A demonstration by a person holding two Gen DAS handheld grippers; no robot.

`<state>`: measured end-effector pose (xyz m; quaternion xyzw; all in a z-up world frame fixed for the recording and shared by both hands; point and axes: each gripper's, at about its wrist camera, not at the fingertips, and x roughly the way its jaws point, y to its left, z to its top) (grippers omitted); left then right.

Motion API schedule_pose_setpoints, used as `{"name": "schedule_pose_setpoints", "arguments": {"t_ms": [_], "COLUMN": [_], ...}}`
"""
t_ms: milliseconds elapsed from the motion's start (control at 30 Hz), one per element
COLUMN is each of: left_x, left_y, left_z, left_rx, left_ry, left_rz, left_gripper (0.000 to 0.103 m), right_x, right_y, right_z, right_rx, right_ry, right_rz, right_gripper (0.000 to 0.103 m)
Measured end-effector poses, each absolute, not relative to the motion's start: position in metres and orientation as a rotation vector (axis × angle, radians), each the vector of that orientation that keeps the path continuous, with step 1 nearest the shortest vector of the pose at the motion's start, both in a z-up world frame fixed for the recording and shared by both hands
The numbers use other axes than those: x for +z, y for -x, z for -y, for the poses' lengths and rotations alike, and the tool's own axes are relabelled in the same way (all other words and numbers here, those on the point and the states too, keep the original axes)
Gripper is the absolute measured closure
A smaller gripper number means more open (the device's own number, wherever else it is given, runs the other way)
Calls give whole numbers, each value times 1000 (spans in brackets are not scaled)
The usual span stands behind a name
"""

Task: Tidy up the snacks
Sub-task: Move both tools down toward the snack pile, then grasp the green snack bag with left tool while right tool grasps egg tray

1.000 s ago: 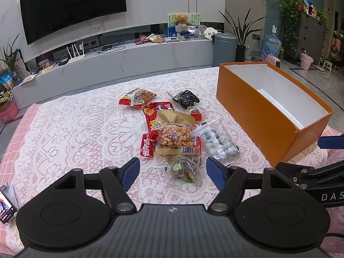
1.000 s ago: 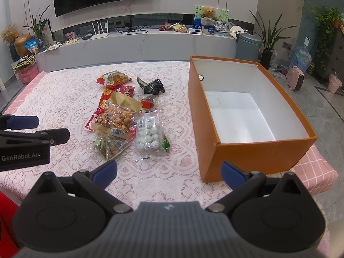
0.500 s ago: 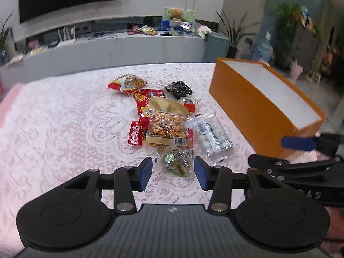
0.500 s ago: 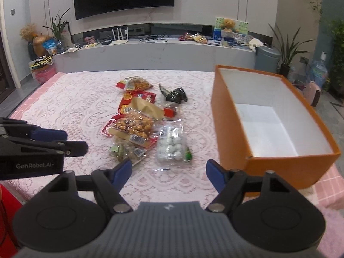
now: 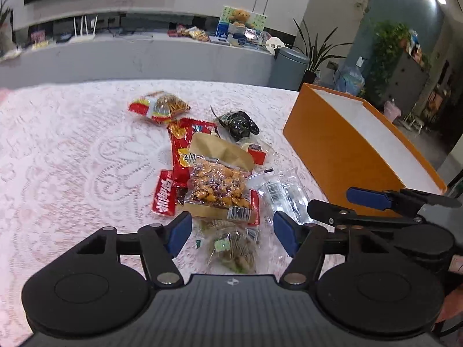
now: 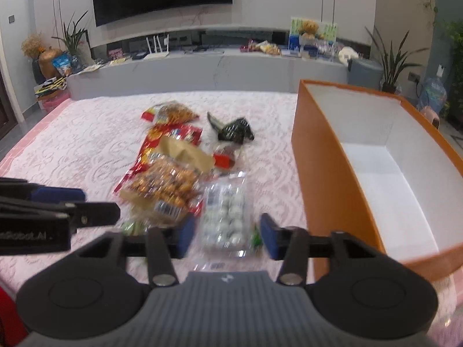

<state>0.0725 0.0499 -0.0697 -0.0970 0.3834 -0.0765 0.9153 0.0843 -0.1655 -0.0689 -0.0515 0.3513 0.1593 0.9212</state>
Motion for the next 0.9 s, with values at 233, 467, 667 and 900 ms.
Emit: {"name": "schedule_pose_setpoints", "arguments": {"t_ms": [233, 467, 667, 900], "left_x": [-91, -110, -121, -119], "left_y": [-93, -106, -108, -111], "left_z": [-54, -50, -56, -52], "left_rx": [-147, -141, -146, -152], "left_ry": [240, 237, 284, 266], "left_rz": [-844, -904, -946, -970], "left_gripper": [27, 26, 20, 21], "right_x": [-98, -119, -124, -125], "right_y": [-106, -118, -116, -113], "right_z": [156, 149, 140, 141], "right_rx": [360, 372, 379, 388], "right_ry": [155, 176, 249, 258], "right_rz": [-740, -785, -756, -747], "right_gripper": [43, 36, 44, 45]}}
